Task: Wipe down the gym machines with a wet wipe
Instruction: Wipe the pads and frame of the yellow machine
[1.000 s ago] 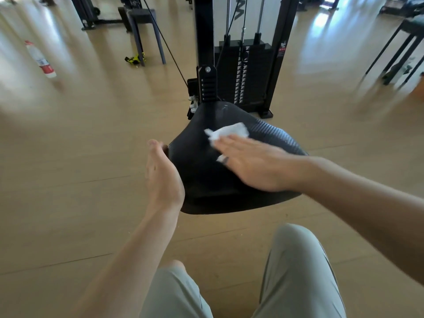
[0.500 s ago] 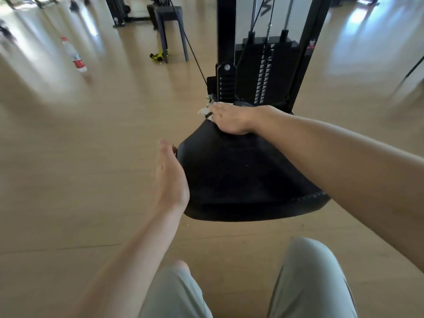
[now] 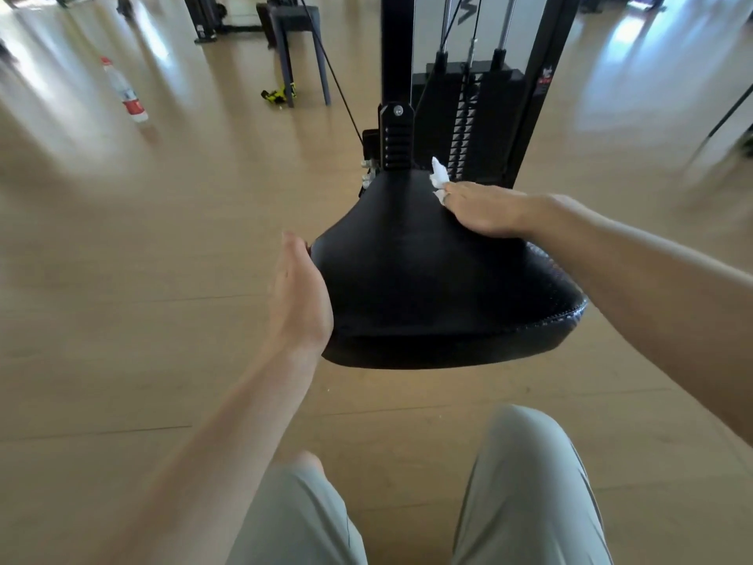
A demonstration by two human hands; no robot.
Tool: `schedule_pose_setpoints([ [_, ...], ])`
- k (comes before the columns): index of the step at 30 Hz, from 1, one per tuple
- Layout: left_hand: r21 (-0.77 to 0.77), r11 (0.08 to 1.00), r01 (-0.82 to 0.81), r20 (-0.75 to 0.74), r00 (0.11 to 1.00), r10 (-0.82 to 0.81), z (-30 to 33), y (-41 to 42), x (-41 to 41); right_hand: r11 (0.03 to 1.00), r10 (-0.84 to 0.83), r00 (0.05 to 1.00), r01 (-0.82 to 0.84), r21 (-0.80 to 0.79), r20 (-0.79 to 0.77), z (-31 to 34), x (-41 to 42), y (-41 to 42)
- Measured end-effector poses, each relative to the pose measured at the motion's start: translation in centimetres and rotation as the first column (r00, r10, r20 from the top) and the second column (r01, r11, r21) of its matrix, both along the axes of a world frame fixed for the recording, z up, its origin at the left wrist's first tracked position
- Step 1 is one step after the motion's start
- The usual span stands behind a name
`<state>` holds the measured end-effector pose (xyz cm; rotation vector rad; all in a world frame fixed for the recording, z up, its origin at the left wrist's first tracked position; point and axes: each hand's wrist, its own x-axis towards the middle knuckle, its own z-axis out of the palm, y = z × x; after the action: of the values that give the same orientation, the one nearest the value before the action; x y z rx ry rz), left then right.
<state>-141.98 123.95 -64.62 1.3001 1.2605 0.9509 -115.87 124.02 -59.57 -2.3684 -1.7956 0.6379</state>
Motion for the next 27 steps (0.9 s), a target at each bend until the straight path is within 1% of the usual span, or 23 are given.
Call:
schedule_pose_setpoints([
  [2,-0.037,0.999,0.022,0.002,1.000,-0.022,-0.1,0.1,0.1,0.999,0.013,0.999,-0.015,0.040,0.039,0.5,-0.2,-3.9],
  [5,-0.068,0.998,0.004,-0.020,1.000,-0.005,0.3,-0.2,0.2,0.996,0.040,0.995,-0.047,0.076,0.088,0.6,-1.0,-9.3],
  [7,-0.078,0.997,0.015,-0.019,1.000,-0.017,0.8,-0.6,0.1,0.992,0.071,0.993,-0.080,0.096,0.097,0.3,-1.9,-10.3],
  [9,-0.086,0.996,0.017,0.007,1.000,-0.016,1.2,-0.9,0.0,0.990,0.071,0.985,-0.089,0.106,0.158,0.1,-4.3,-9.7],
  [11,-0.113,0.993,0.013,0.059,0.998,-0.006,0.9,-0.5,-0.2,0.976,0.157,0.971,-0.180,0.122,0.180,0.3,-8.6,-9.5],
  [12,-0.121,0.993,0.011,0.093,0.996,0.000,0.4,0.0,-0.2,0.961,0.222,0.962,-0.243,0.130,0.159,0.3,-11.1,-10.0],
  [14,-0.106,0.994,0.020,0.096,0.995,-0.009,-1.3,1.0,-0.2,0.923,0.343,0.931,-0.358,0.139,0.122,0.5,-15.0,-11.8],
  [16,-0.110,0.994,0.008,0.086,0.996,0.001,-0.7,0.5,-0.1,0.903,0.386,0.909,-0.407,0.134,0.157,0.8,-15.1,-13.4],
  [18,-0.143,0.989,0.036,0.100,0.995,-0.022,0.5,-0.4,-0.2,0.939,0.296,0.935,-0.322,0.121,0.196,0.6,-11.6,-13.9],
  [19,-0.177,0.983,0.054,0.105,0.994,-0.036,0.7,-0.5,-0.1,0.969,0.202,0.960,-0.224,0.099,0.193,0.9,-9.4,-14.2],
  [20,-0.192,0.979,0.069,0.115,0.992,-0.048,0.9,-0.6,-0.2,0.991,0.072,0.985,-0.089,0.104,0.157,0.9,-7.4,-14.5],
  [21,-0.194,0.978,0.073,0.119,0.992,-0.051,0.8,-0.6,-0.2,0.994,-0.030,0.989,0.014,0.108,0.142,1.0,-6.1,-14.8],
  [22,-0.191,0.978,0.079,0.131,0.990,-0.054,0.7,-0.4,-0.2,0.992,-0.076,0.986,0.059,0.112,0.151,0.9,-6.0,-14.7],
  [23,-0.190,0.978,0.086,0.144,0.988,-0.059,0.7,-0.4,-0.3,0.989,-0.060,0.977,0.030,0.145,0.204,0.8,-7.2,-14.3],
  [25,-0.205,0.977,0.065,0.169,0.985,-0.030,0.4,0.0,-0.1,0.963,0.113,0.951,-0.176,0.206,0.287,0.1,-11.9,-13.4],
  [26,-0.228,0.972,0.052,0.198,0.980,-0.006,0.0,0.4,0.0,0.944,0.169,0.950,-0.233,0.233,0.263,0.0,-14.4,-13.0],
  [27,-0.251,0.966,0.066,0.236,0.972,-0.005,-0.6,0.9,0.0,0.934,0.221,0.945,-0.277,0.226,0.241,0.0,-16.5,-12.9],
])
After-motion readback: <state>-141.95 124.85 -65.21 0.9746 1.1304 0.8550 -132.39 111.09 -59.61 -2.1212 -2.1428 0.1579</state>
